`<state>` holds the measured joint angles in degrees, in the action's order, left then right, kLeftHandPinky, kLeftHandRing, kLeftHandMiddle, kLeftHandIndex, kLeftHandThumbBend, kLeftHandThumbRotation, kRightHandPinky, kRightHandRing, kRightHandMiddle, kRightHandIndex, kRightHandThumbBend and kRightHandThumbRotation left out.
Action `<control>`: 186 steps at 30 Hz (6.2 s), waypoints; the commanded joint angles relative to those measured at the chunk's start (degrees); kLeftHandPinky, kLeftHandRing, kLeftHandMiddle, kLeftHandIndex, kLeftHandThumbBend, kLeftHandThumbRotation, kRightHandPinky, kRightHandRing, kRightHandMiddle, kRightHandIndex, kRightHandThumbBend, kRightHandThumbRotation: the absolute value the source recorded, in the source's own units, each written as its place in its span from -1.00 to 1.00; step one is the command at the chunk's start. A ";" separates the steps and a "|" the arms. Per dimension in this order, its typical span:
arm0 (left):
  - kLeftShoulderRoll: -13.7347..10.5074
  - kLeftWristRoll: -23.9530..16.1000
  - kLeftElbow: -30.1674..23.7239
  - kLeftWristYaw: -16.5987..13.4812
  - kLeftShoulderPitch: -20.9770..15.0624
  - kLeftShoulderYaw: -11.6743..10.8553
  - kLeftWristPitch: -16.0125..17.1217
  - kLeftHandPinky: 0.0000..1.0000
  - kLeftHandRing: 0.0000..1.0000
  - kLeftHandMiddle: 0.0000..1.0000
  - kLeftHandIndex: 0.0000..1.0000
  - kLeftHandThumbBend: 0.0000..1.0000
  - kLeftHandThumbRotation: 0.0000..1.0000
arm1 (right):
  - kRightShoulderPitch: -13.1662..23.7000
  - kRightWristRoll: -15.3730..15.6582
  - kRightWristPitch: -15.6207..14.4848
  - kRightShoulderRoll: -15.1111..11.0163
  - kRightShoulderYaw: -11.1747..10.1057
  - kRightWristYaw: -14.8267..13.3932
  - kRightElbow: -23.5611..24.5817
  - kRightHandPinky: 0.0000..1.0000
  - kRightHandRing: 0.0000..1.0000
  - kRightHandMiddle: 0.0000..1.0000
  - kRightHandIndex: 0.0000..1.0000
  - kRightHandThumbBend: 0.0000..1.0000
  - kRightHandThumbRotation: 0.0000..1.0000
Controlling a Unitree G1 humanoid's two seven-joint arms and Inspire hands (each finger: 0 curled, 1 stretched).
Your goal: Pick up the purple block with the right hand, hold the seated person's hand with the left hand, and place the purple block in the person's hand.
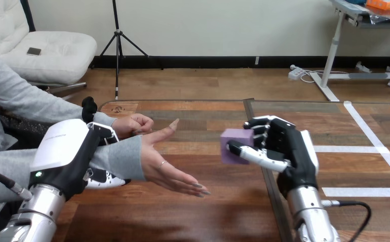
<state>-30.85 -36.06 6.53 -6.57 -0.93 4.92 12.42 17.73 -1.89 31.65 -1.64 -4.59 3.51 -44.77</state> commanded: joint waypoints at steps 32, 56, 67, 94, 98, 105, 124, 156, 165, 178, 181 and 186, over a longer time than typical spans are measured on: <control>4.39 0.85 -2.80 -2.16 -10.71 1.74 4.04 -0.66 -0.53 -0.37 -0.30 0.43 -1.00 | -1.54 0.53 -2.43 6.30 6.26 1.80 13.49 -0.31 -0.24 -0.17 -0.13 0.72 -1.00; 6.75 1.87 -1.00 -1.81 -13.18 2.29 5.01 -0.66 -0.54 -0.38 -0.31 0.42 -1.00 | -6.69 0.27 -6.06 8.15 11.37 4.79 22.50 -0.40 -0.34 -0.18 -0.14 0.74 -1.00; 7.44 1.43 -0.44 -2.79 -13.87 2.36 5.24 -0.67 -0.55 -0.39 -0.31 0.39 -1.00 | -9.31 0.53 -7.54 8.58 13.98 5.75 26.33 -0.39 -0.31 -0.17 -0.14 0.74 -1.00; 7.46 2.20 -0.14 -2.00 -13.39 2.20 6.35 -0.65 -0.52 -0.36 -0.29 0.40 -1.00 | -11.09 0.98 -8.86 7.88 15.00 5.59 28.33 -0.36 -0.27 -0.16 -0.12 0.73 -1.00; 6.78 1.03 -1.54 -1.23 -12.76 2.35 5.20 -0.57 -0.43 -0.28 -0.23 0.46 -1.00 | -11.17 0.49 -9.84 7.67 14.94 6.09 28.95 -0.31 -0.21 -0.12 -0.09 0.74 -1.00; 5.26 -2.94 -3.69 -1.82 -11.69 2.60 4.14 -0.37 -0.21 -0.08 -0.04 0.50 -0.87 | -11.67 -1.64 -13.96 7.34 14.84 7.79 31.32 -0.20 -0.09 0.00 0.04 0.80 -1.00; 5.01 -1.89 -8.05 2.32 -9.20 1.34 2.50 -0.15 0.13 0.27 0.26 0.53 -0.49 | -12.06 1.34 -18.48 5.10 15.19 7.94 34.79 0.06 0.23 0.32 0.36 0.86 -0.19; 5.01 2.40 -15.95 7.24 -1.79 -0.24 0.52 0.13 0.37 0.45 0.42 0.42 -0.34 | -12.51 -0.89 -18.79 2.79 12.83 10.04 35.99 0.29 0.43 0.46 0.52 0.94 0.61; 4.60 3.37 -17.69 8.03 0.70 -0.56 0.63 0.11 0.37 0.47 0.42 0.43 -0.34 | -12.85 -3.12 -18.56 2.38 11.10 11.55 36.42 0.29 0.44 0.48 0.54 0.87 0.69; 4.42 4.55 -19.37 8.37 4.83 -1.07 0.64 0.10 0.38 0.47 0.42 0.54 -0.21 | -13.60 -5.75 -18.60 0.93 9.23 11.76 37.54 0.31 0.48 0.52 0.56 0.91 0.84; 4.39 4.72 -19.61 8.58 5.74 -1.17 0.35 0.10 0.38 0.47 0.42 0.57 -0.16 | -13.82 -6.40 -18.96 0.59 8.72 11.75 37.84 0.32 0.49 0.52 0.56 0.93 0.84; 4.33 5.27 -19.86 8.68 7.18 -1.42 0.57 0.11 0.38 0.46 0.41 0.64 -0.14 | -14.30 -7.30 -19.30 0.06 7.89 12.07 38.47 0.35 0.51 0.54 0.58 0.93 0.84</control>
<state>-26.72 -31.89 -10.12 2.06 6.80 4.23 11.72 2.15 -7.85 12.14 -0.78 5.06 15.24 -9.94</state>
